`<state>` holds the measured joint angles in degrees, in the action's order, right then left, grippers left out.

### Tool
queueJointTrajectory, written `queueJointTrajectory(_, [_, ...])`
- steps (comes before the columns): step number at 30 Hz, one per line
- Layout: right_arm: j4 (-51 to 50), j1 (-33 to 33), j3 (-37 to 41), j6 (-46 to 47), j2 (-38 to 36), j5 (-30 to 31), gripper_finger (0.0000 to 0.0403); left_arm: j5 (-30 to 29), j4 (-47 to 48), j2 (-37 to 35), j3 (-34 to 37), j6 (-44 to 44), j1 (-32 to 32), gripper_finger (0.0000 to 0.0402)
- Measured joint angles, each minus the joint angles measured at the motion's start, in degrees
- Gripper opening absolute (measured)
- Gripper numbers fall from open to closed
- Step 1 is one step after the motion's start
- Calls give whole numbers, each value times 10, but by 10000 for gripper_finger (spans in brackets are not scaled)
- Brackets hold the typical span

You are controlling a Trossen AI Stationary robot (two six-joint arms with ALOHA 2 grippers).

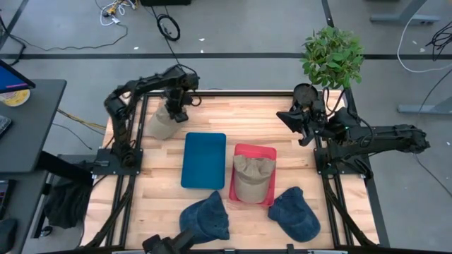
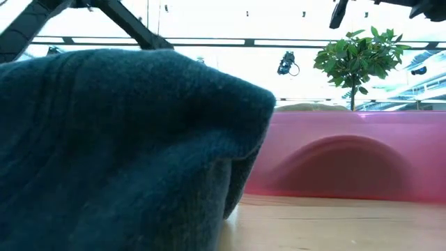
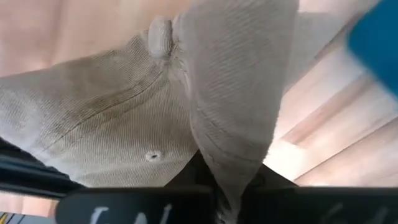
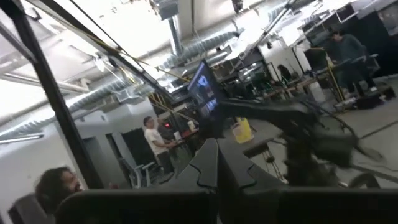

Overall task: Pick & Place hat
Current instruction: Put the brown cap into the red bin

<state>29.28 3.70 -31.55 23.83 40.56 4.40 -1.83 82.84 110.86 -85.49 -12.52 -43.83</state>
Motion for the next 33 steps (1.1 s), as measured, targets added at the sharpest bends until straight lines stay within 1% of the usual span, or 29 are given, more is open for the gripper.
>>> queueJointTrajectory(3, [-8, 0, 0, 20, 0, 24, 0, 0, -16, -64, 0, 31, 7, 9])
queueJointTrajectory(6, [-18, 0, 0, 86, 0, 67, 0, -1, -31, -134, 0, 48, 22, 9])
queueJointTrajectory(8, [-32, 0, 0, 130, 0, 83, 0, -1, -44, -177, 0, 48, 40, 9])
queueJointTrajectory(10, [-43, 0, 0, 160, 0, 86, 0, 0, -66, -219, 0, 48, 64, 9])
queueJointTrajectory(12, [-51, 0, 0, 167, 2, 84, 0, -3, -93, -258, 0, 42, 93, 9])
queueJointTrajectory(14, [-51, 0, 0, 163, 6, 79, 0, -22, -125, -292, 0, 40, 129, 9])
queueJointTrajectory(17, [-49, 0, 0, 162, 10, 62, 4, -43, -159, -331, 0, 31, 185, 9])
queueJointTrajectory(19, [-54, 0, 0, 191, 13, 64, 15, -53, -174, -349, 0, 16, 224, 9])
queueJointTrajectory(22, [-64, 1, 0, 238, 20, 66, 45, -85, -205, -365, 0, 7, 290, 9])
queueJointTrajectory(25, [-62, 1, 0, 256, 25, 58, 86, -92, -233, -371, 0, -6, 352, 9])
queueJointTrajectory(29, [-65, 1, 0, 323, 35, 30, 159, -145, -246, -363, 0, 1, 426, 8])
queueJointTrajectory(31, [-65, 1, 0, 357, 41, 21, 197, -179, -246, -354, 0, -2, 453, 8])
queueJointTrajectory(33, [-66, 1, 0, 399, 51, 9, 233, -197, -247, -344, 0, -10, 472, 8])
